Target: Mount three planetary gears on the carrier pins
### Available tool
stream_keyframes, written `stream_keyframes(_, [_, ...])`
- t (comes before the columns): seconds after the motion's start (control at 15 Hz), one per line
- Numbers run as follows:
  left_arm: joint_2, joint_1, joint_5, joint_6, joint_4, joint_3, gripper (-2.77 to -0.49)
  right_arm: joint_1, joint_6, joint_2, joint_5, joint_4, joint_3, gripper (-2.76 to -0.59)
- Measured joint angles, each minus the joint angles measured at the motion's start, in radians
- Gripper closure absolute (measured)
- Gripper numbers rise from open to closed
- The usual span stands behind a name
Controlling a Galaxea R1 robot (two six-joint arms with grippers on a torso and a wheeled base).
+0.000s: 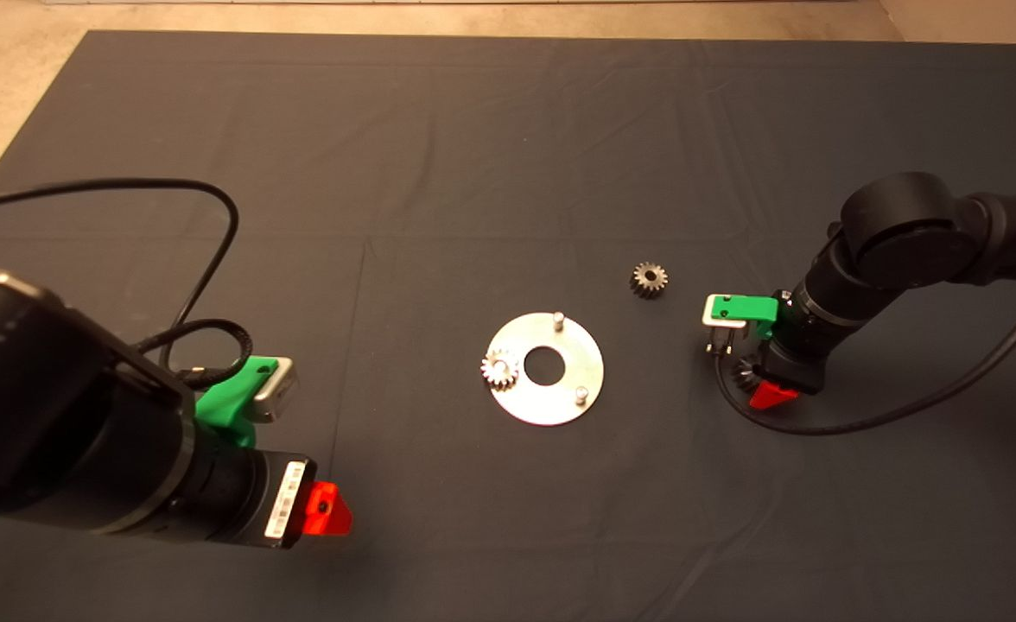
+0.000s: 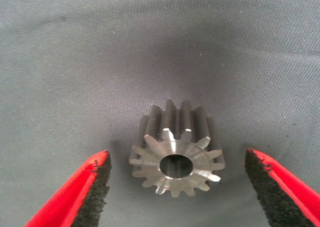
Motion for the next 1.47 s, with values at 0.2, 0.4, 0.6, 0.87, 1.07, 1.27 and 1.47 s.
stream_keyframes(0.2, [0.0, 0.0, 0.0, 0.0, 0.0, 0.0, -2.76, -0.001, 0.0, 0.0, 0.0, 0.0, -0.007, -1.86])
stream_keyframes(0.4, [0.0, 0.0, 0.0, 0.0, 0.0, 0.0, -2.76, 0.0, 0.0, 0.0, 0.0, -0.001, -0.007, -1.79])
stream_keyframes(0.6, [0.0, 0.0, 0.0, 0.0, 0.0, 0.0, -2.76, 0.0, 0.0, 0.0, 0.0, -0.001, -0.007, -1.67])
stream_keyframes(0.87, [0.0, 0.0, 0.0, 0.0, 0.0, 0.0, -2.76, 0.0, 0.0, 0.0, 0.0, 0.0, -0.007, -1.67])
stream_keyframes(1.07, [0.0, 0.0, 0.0, 0.0, 0.0, 0.0, -2.76, 0.0, 0.0, 0.0, 0.0, 0.0, -0.007, -1.67])
stream_keyframes(1.27, [0.0, 0.0, 0.0, 0.0, 0.0, 0.0, -2.76, -0.001, 0.0, 0.0, 0.0, -0.001, -0.007, -1.67])
stream_keyframes(1.47, [0.0, 0.0, 0.0, 0.0, 0.0, 0.0, -2.76, -0.002, 0.0, 0.0, 0.0, -0.001, -0.007, -1.52])
